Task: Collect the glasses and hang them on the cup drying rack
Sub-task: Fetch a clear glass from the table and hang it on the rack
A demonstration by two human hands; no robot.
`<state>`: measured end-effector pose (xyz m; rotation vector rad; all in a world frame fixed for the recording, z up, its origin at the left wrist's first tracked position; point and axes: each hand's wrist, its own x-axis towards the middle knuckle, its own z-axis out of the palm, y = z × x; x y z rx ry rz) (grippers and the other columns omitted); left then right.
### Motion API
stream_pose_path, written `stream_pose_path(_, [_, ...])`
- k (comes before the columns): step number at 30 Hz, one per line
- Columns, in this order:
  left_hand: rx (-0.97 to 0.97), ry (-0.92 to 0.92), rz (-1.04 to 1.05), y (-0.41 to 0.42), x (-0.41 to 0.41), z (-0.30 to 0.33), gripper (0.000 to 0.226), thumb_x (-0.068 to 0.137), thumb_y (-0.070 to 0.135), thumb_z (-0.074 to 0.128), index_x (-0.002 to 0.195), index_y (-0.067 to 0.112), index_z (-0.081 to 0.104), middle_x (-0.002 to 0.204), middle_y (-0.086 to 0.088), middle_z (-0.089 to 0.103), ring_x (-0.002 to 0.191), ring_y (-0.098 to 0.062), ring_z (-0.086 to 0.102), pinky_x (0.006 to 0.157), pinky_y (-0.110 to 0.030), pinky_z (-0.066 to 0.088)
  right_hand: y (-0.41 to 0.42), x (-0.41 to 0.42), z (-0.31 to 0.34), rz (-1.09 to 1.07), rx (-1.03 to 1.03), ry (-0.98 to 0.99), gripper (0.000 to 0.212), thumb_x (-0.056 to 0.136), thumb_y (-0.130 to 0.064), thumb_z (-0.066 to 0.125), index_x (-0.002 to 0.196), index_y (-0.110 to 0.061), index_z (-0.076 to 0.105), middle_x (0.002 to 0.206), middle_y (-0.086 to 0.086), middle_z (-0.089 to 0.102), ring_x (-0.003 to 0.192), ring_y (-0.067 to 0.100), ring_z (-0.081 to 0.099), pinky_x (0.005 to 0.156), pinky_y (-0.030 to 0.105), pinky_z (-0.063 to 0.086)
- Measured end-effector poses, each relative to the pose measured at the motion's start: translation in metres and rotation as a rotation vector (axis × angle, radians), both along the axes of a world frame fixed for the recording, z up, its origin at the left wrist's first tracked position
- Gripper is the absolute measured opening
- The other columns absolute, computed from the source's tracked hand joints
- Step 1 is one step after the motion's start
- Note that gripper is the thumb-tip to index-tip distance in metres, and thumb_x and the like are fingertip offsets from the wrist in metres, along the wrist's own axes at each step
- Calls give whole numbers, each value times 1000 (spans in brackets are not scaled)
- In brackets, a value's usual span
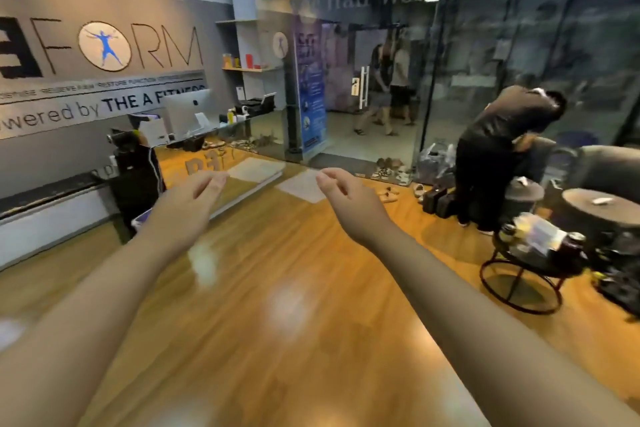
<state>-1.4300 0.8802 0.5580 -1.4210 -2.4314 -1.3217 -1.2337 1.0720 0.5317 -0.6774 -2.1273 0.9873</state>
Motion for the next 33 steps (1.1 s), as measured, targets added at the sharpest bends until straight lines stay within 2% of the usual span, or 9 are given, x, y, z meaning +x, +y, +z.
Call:
stream_pose_path(3, [-7,38,-142,64,-19,-13,60,103,59,33,110,11,69,107,-14,70,99,-31,62,85,-47,47,35,7,-7,-138,-3,-14,52,101,-65,43,139,-32,61,129,-5,69,116,14,61,95,39,51])
stream_pose_path(6, [9,5,-264,130,-27,-27,38,107,44,39,115,21,68,105,6,67,94,-9,58,76,-26,42,77,14,-16,-269,5,-27,54,101,-65,43,140,-32,60,130,-6,69,118,12,60,95,35,49])
stream_pose_path(11, [-32,-23,-409,247,-34,-52,21,108,36,42,110,31,63,106,8,66,99,-12,59,82,-32,42,163,23,-43,-431,-29,-55,61,97,-73,39,142,-37,58,128,-10,68,119,12,61,97,37,52])
stream_pose_path(14, [-83,-22,-472,331,-42,-66,28,107,42,42,120,31,64,115,9,66,108,-11,58,82,-27,41,220,28,-57,-514,-56,-102,60,100,-69,39,147,-34,54,135,-9,65,122,11,59,98,35,51])
stream_pose_path(18, [-82,-56,-556,438,-34,-75,38,106,43,42,134,25,61,126,9,62,115,-11,54,90,-29,40,294,36,-65,-603,-77,-167,60,103,-65,40,151,-31,51,138,-4,64,125,16,58,100,37,51])
stream_pose_path(23, [-119,-76,-706,560,-23,-95,38,106,43,44,137,27,58,124,16,57,111,-5,51,76,-12,36,382,45,-79,-712,-119,-202,58,103,-62,43,150,-31,52,137,-4,65,124,15,59,90,29,47])
stream_pose_path(26, [-151,-97,-780,644,-22,-112,41,103,51,45,138,32,57,128,17,59,113,-5,53,81,-22,42,437,53,-92,-794,-173,-201,58,102,-63,44,150,-32,52,137,-5,65,122,13,58,90,30,49])
stream_pose_path(30, [-193,-103,-932,752,-10,-134,48,101,52,51,144,30,52,137,9,58,127,-14,54,96,-33,47,512,57,-111,-921,-222,-212,61,101,-65,44,151,-32,51,142,-1,64,131,20,59,103,42,52])
stream_pose_path(33, [-239,-86,-1044,831,2,-137,53,99,51,55,148,30,48,144,7,54,133,-18,51,101,-34,45,568,59,-114,-1028,-264,-198,55,101,-63,47,149,-35,51,143,-1,63,131,21,58,101,38,52])
